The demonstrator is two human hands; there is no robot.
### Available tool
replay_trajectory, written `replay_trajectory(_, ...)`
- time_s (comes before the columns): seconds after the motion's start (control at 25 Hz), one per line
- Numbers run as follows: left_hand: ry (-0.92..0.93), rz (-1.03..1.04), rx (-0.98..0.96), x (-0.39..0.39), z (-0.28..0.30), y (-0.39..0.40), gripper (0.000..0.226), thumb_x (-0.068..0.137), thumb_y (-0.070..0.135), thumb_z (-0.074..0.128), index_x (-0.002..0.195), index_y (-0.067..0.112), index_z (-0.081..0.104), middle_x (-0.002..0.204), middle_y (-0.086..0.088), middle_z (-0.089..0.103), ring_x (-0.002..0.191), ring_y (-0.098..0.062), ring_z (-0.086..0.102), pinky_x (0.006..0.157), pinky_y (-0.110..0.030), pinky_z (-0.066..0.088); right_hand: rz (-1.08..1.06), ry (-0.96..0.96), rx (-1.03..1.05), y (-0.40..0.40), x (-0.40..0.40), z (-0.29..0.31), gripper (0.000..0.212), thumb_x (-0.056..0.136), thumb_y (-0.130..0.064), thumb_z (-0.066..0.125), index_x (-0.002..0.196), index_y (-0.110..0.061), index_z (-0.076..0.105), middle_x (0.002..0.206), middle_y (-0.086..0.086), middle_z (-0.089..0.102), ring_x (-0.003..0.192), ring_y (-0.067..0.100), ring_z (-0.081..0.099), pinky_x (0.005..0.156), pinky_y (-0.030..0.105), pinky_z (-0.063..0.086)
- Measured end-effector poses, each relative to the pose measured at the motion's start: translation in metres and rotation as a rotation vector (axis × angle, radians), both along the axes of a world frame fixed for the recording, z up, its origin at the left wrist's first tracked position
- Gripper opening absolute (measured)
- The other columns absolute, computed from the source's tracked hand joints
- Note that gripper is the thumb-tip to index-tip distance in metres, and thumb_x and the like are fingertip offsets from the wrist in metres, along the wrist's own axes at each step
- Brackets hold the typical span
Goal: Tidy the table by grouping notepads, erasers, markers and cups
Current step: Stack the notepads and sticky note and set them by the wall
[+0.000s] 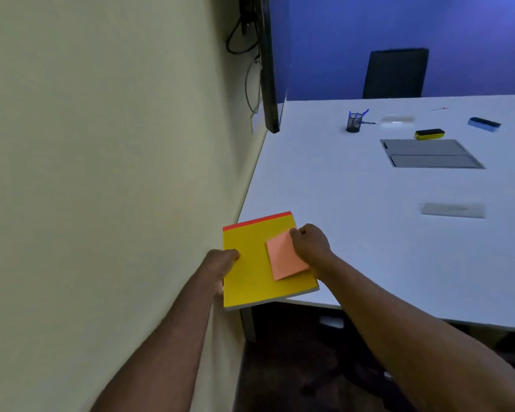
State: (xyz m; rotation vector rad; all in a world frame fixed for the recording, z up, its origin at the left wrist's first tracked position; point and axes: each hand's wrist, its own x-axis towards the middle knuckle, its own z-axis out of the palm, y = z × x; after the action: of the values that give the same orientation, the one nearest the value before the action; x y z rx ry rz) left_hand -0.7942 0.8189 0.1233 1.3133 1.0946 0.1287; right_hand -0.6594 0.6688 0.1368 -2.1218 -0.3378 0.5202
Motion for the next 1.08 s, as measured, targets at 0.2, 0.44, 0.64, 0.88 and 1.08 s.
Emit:
replay_trajectory(0.2,0.116,-0.116,0.225,0.047,-0.044,0.031,0.022,0.084,0.012,0.059,0.098,-0.004,0.065,0.092,-0.019,0.062,0.081,-0.028,0.059,0.068,-0.035,0.044,-0.178,0.088,0.006,0.016,0.014,-0.06,0.029,0.101,-0.034,0.039,0.106,-0.009,0.051,0.098,0.005,0.055,0.085,0.019,0.05,0.064,0.031,0.037)
replay_trajectory(0.44,0.244,-0.139,0.296,0.112,-0.092,0.07,0.032,0.086,0.013,0.056,0.114,-0.003,0.056,0.102,-0.012,0.059,0.068,-0.015,0.05,0.052,-0.023,0.035,-0.224,0.16,0.017,0.063,0.066,-0.12,0.022,0.101,-0.036,0.039,0.097,-0.016,0.046,0.095,0.001,0.053,0.087,0.018,0.051,0.07,0.032,0.039)
replay_trajectory(0.64,0.309,-0.187,0.279,0.167,-0.121,0.11,0.071,0.089,0.016,0.057,0.152,0.005,0.026,0.153,-0.017,0.038,0.132,-0.033,0.046,0.095,-0.035,0.045,-0.197,0.188,0.0,0.099,0.12,-0.156,0.022,0.1,-0.035,0.04,0.098,-0.015,0.049,0.097,0.002,0.053,0.092,0.02,0.05,0.075,0.033,0.038)
replay_trajectory(0.88,0.383,-0.15,0.234,0.21,-0.16,0.145,0.081,0.088,0.022,0.064,0.155,0.01,0.02,0.156,-0.013,0.033,0.139,-0.032,0.038,0.106,-0.04,0.04,-0.14,0.271,-0.083,0.136,0.165,-0.197,0.022,0.1,-0.035,0.04,0.097,-0.015,0.047,0.095,0.002,0.054,0.091,0.021,0.053,0.073,0.033,0.039)
replay_trajectory(1.08,0.419,-0.141,0.289,0.227,-0.178,0.165,0.084,0.084,0.024,0.069,0.153,0.01,0.023,0.155,-0.013,0.035,0.14,-0.031,0.038,0.106,-0.039,0.039,-0.137,0.292,-0.097,0.16,0.176,-0.207,0.021,0.099,-0.034,0.04,0.099,-0.015,0.048,0.095,0.002,0.055,0.092,0.022,0.054,0.074,0.034,0.041)
